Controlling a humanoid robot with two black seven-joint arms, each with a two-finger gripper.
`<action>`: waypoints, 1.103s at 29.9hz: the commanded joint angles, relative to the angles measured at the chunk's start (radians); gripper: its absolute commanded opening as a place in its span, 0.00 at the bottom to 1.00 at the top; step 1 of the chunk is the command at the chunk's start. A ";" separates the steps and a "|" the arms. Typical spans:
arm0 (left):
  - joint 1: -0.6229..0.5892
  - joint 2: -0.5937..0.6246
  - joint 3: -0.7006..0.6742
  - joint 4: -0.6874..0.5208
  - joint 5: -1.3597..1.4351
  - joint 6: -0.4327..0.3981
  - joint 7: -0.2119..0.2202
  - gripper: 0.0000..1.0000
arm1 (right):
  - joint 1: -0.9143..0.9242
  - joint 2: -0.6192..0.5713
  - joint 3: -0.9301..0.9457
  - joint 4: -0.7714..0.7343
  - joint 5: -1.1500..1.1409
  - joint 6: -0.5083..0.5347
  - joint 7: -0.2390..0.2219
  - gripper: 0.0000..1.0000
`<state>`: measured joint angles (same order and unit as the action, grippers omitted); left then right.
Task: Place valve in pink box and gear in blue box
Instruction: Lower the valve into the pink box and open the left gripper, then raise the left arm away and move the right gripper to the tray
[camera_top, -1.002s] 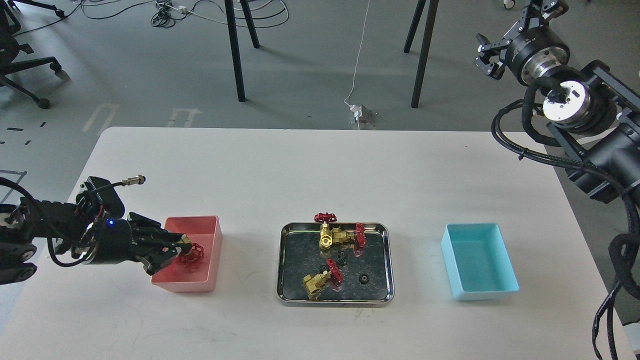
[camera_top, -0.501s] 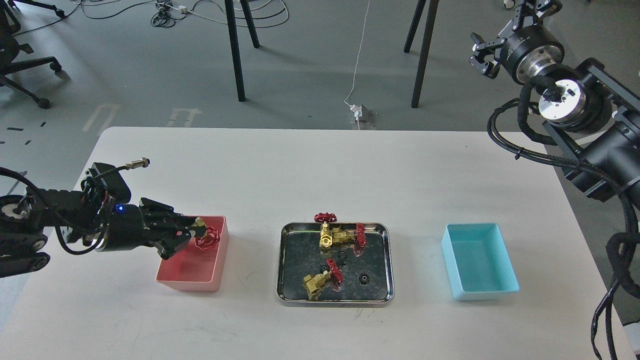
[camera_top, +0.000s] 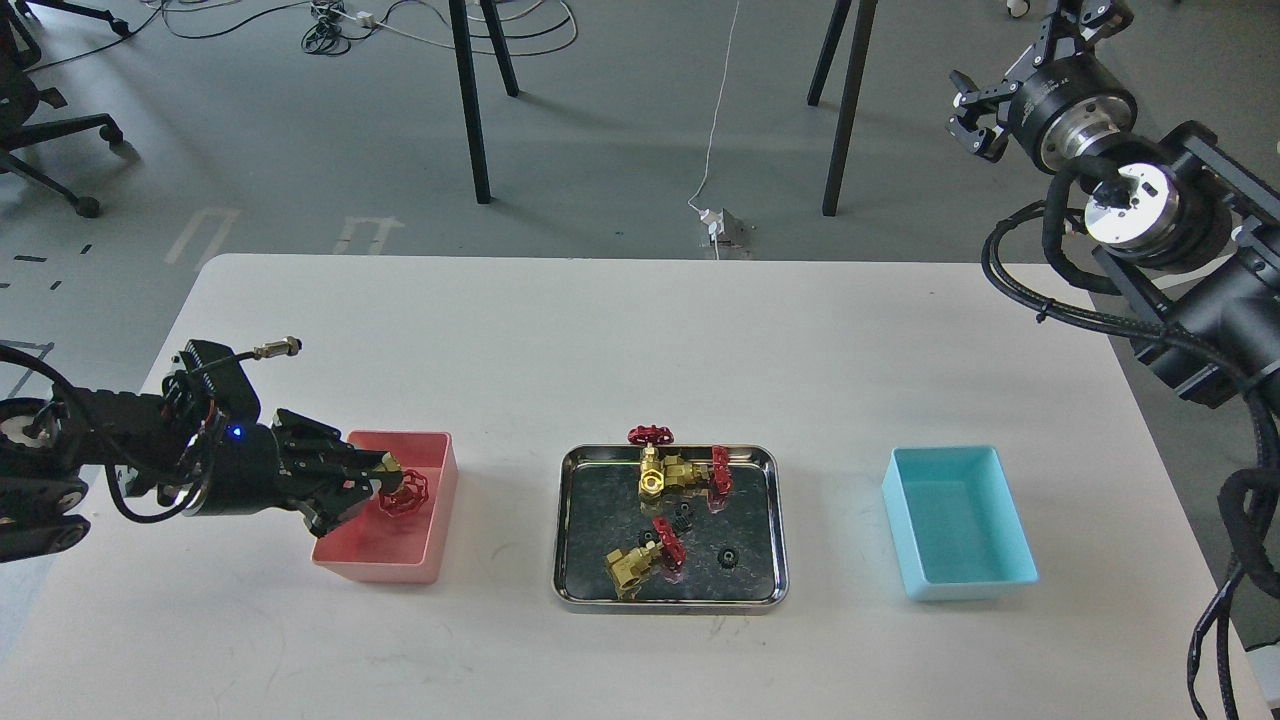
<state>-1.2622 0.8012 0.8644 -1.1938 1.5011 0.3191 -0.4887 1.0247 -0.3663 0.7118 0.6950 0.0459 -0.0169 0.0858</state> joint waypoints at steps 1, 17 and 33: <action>0.000 0.003 -0.001 0.000 0.013 0.000 0.000 0.04 | -0.002 0.001 -0.002 0.000 0.000 -0.001 0.000 0.99; 0.006 0.012 -0.011 0.000 0.047 0.000 0.000 0.55 | -0.025 0.003 -0.002 0.023 0.000 -0.002 0.000 0.99; 0.014 0.174 -0.723 -0.158 -0.701 -0.405 0.000 0.93 | 0.096 -0.081 -0.303 0.283 -0.493 0.245 0.015 0.99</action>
<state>-1.2583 0.9718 0.2815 -1.3185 1.0657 0.0411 -0.4888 1.0744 -0.3952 0.5553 0.8826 -0.2800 0.1230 0.0915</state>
